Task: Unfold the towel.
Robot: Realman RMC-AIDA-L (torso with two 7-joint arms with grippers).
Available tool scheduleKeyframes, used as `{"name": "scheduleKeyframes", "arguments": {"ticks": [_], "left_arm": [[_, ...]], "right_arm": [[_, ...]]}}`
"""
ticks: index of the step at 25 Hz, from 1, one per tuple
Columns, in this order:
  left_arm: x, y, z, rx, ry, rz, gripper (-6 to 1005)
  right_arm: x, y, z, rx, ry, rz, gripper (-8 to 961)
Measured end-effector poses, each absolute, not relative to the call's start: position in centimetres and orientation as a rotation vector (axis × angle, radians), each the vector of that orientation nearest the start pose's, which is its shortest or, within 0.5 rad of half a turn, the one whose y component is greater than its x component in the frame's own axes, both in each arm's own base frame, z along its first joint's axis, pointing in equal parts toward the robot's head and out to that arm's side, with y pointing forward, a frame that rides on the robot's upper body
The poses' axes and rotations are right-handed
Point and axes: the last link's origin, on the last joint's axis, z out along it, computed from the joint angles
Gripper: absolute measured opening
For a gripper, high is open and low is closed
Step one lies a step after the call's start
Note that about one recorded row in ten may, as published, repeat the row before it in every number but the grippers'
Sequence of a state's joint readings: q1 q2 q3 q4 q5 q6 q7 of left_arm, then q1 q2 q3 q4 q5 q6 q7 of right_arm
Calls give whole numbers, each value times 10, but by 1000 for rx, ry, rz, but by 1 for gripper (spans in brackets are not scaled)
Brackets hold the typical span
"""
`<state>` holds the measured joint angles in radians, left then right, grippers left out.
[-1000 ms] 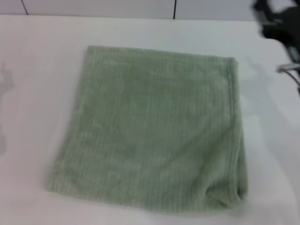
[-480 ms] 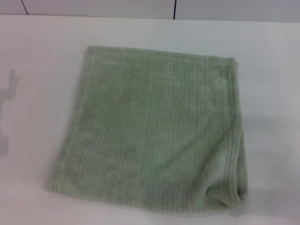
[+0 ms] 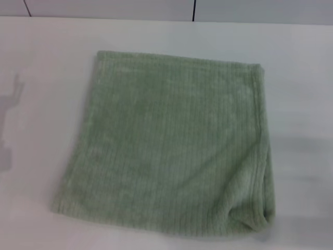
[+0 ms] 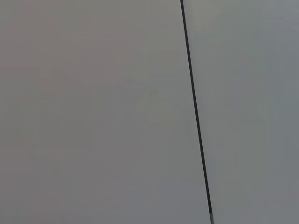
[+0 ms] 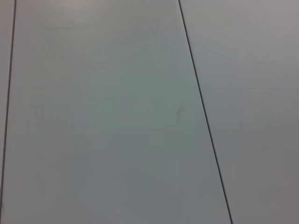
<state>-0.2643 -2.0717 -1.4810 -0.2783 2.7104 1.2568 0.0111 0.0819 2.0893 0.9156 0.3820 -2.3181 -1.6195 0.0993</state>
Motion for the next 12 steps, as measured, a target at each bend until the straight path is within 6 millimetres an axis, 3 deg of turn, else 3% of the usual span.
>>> {"name": "scheduleKeyframes", "arguments": {"ticks": [6,12], "left_arm": [[-364,299,51,-1291,-396,-582,842],[-365,297,48,-1309,-392,-571,842]], "right_arm": [[331,222,23,-1239,379,927,730],[331,217,28,-1225,342,929,826]]}}
